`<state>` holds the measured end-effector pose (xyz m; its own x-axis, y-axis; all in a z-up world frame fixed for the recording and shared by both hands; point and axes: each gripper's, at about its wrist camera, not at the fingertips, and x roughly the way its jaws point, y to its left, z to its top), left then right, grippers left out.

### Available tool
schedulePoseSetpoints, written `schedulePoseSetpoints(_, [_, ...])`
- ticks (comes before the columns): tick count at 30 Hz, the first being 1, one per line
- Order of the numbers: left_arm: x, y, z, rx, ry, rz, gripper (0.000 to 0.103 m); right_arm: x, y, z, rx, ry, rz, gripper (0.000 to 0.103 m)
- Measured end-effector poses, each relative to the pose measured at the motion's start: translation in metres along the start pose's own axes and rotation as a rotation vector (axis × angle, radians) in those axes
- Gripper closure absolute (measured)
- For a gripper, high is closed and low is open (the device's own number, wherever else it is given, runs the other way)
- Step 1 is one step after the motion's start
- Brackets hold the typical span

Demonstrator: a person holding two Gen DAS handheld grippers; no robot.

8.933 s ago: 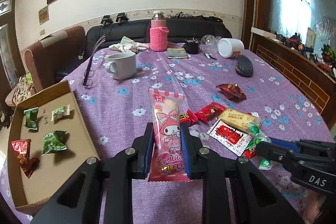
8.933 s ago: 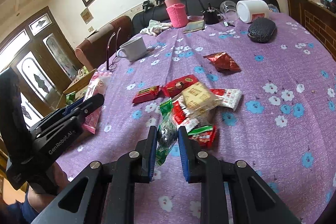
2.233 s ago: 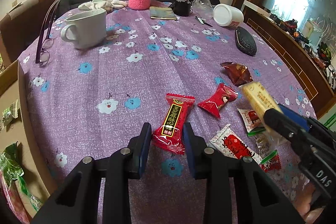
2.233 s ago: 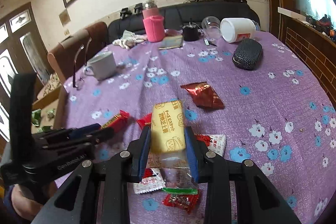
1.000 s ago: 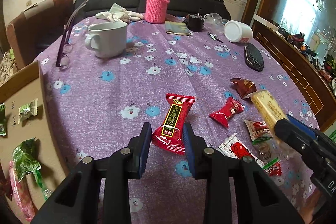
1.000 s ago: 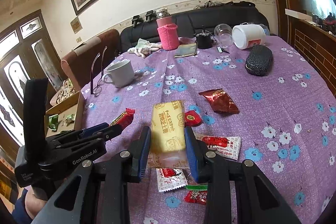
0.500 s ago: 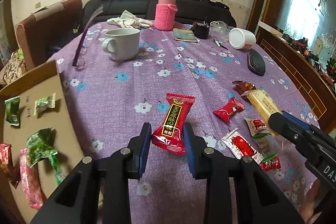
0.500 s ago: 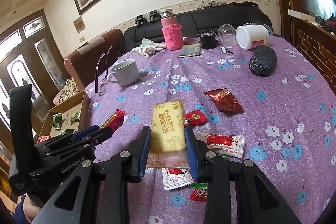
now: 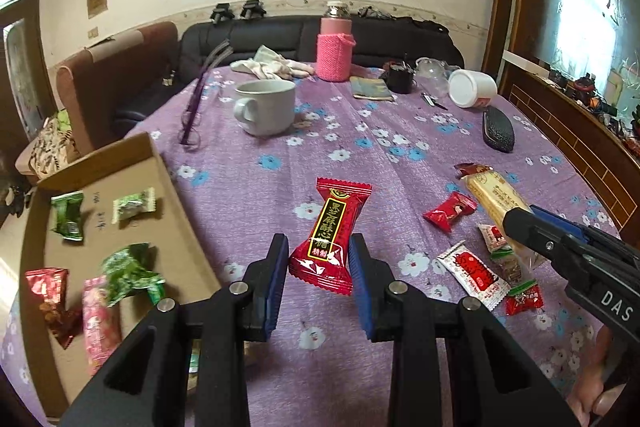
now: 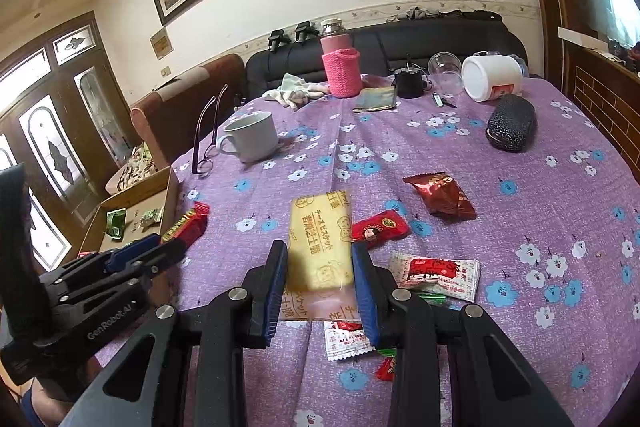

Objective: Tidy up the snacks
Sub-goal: 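Carry the red candy bar and yellow cake packet over the cardboard box, then open both grippers to release the red bar and cake packet into the box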

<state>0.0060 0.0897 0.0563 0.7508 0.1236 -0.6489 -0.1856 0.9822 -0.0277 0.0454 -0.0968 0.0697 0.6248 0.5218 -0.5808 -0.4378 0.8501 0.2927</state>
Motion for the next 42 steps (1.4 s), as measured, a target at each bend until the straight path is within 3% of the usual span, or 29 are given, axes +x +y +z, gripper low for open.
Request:
schedulePoseSetpoints(10, [-0.020,0.032,-0.005,-0.050,-0.033,0.053,0.073,0.005,0.016,-0.006,-0.030,0.021,0.050,0.068])
schedulePoseSetpoints(19, [-0.038,0.093,-0.013,-0.149,-0.056,0.122,0.073,0.009,0.042,-0.005,-0.006,0.074,0.126,0.068])
schedulePoseSetpoints(30, [-0.038,0.165,-0.042,-0.295,0.000,0.168,0.073,0.044,0.152,0.005,-0.141,0.155,0.257,0.067])
schedulePoseSetpoints(42, [-0.037,0.174,-0.048,-0.322,-0.006,0.168,0.073,0.131,0.223,0.011,-0.176,0.297,0.276,0.067])
